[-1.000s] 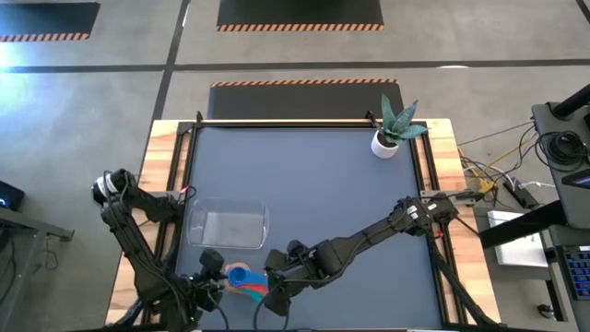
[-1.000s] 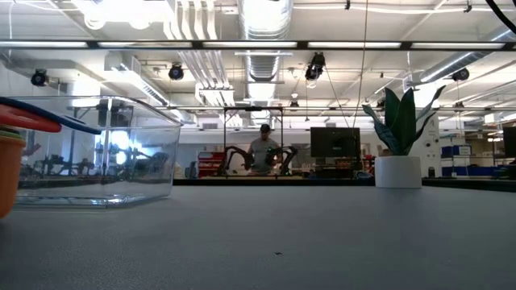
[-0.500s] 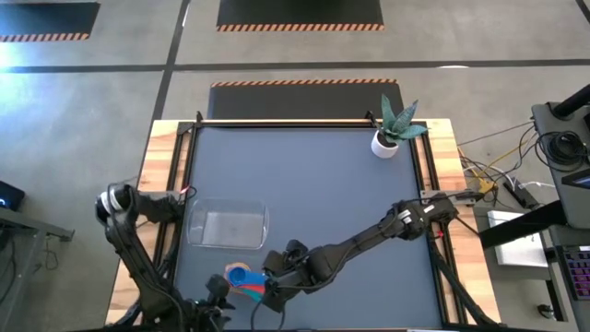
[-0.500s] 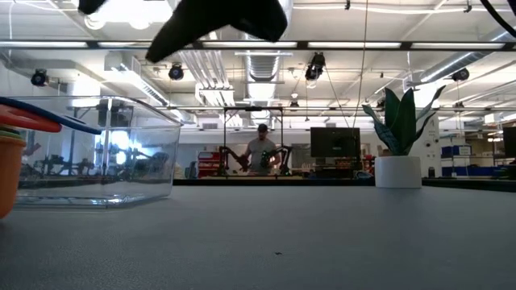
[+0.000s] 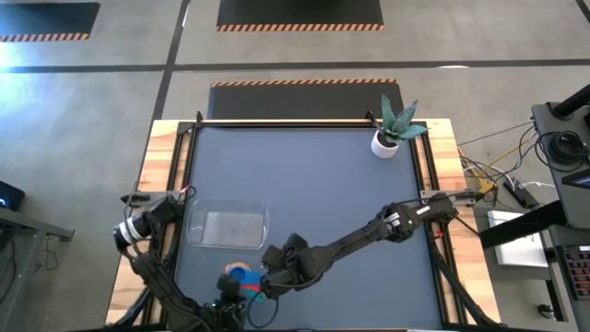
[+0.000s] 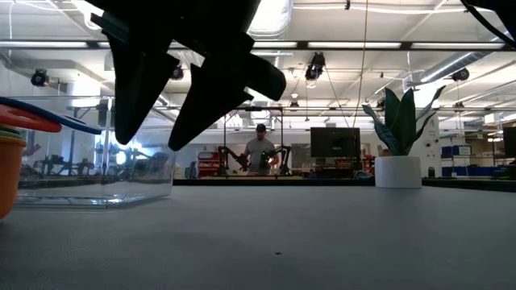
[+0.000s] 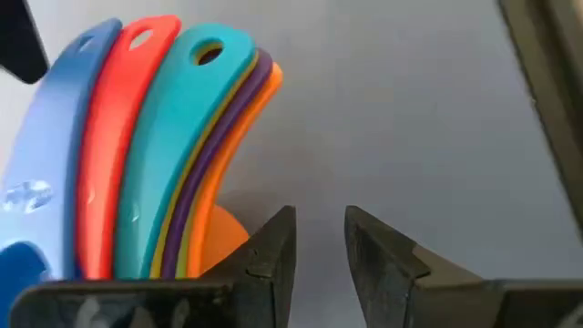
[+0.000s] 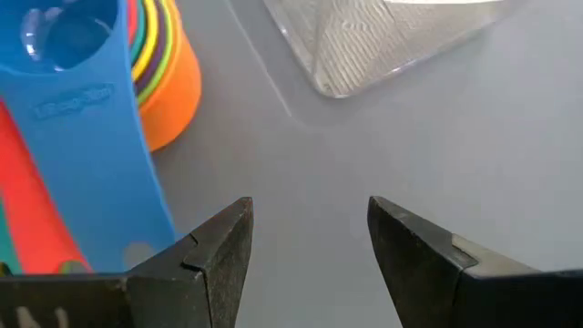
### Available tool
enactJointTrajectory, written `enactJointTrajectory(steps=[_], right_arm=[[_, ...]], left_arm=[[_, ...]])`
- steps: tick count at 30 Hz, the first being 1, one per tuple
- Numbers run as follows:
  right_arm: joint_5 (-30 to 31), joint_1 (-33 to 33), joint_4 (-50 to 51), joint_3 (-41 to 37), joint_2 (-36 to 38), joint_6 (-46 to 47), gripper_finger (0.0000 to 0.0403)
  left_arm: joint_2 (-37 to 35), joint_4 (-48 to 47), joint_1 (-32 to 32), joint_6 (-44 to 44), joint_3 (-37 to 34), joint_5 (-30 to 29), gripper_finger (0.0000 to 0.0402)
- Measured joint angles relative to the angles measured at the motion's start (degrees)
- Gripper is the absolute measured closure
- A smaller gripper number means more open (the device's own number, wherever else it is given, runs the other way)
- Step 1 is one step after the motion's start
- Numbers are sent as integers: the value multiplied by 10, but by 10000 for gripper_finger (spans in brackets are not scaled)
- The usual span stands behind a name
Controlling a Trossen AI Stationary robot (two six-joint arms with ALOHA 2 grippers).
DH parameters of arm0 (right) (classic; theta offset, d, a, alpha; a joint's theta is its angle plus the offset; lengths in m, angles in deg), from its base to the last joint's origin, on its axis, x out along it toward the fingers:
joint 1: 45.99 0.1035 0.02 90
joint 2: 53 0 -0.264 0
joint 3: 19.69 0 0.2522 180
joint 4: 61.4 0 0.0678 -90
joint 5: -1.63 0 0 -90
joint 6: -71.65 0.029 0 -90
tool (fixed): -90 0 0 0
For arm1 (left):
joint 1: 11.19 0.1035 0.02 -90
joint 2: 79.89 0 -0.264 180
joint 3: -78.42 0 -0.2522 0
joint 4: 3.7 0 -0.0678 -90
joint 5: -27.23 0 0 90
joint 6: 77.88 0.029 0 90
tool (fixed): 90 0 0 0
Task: Nest measuring cups in basket
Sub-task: Stack the blue measuring cup on top of the orange measuring cup
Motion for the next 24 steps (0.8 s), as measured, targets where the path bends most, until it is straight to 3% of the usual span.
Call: enactJointTrajectory(steps=[15,24], right_arm=[[-57,7,-112,-17,-7,8,198],[-78,18,-111,-18,-7,-3,198]], left_arm=[[-20,18,37,0,-33,-20,326],[-20,38,38,15,-34,-29,326]])
